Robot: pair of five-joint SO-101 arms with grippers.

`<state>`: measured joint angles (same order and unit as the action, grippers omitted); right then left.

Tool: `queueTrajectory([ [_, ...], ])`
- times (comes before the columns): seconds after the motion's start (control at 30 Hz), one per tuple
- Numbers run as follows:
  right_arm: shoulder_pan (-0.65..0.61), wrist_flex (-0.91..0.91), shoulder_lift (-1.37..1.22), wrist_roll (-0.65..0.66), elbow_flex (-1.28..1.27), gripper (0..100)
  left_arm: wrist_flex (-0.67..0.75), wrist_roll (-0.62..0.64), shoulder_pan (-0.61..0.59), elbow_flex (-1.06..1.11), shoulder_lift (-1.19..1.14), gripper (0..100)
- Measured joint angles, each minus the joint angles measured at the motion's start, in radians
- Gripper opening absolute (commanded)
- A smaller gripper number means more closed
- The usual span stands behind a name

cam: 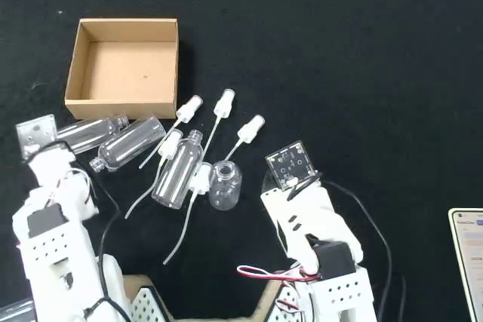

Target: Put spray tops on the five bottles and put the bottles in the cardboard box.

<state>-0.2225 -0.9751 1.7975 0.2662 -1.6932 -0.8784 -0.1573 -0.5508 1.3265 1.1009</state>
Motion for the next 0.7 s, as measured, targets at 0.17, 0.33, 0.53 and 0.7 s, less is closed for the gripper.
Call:
queueTrajectory([
  [0.17, 0.000, 0.000, 0.000, 0.000, 0.000, 14.5, 0.006, -0.028, 0.008, 0.080, 0.006, 7],
  [0.33, 0.000, 0.000, 0.000, 0.000, 0.000, 14.5, 0.006, -0.028, 0.006, 0.129, 0.009, 7],
  [0.53, 0.000, 0.000, 0.000, 0.000, 0.000, 14.5, 0.028, -0.029, 0.006, 0.218, 0.023, 7],
  [0.7, 0.000, 0.000, 0.000, 0.000, 0.000, 14.5, 0.038, -0.029, 0.008, 0.227, 0.025, 7],
])
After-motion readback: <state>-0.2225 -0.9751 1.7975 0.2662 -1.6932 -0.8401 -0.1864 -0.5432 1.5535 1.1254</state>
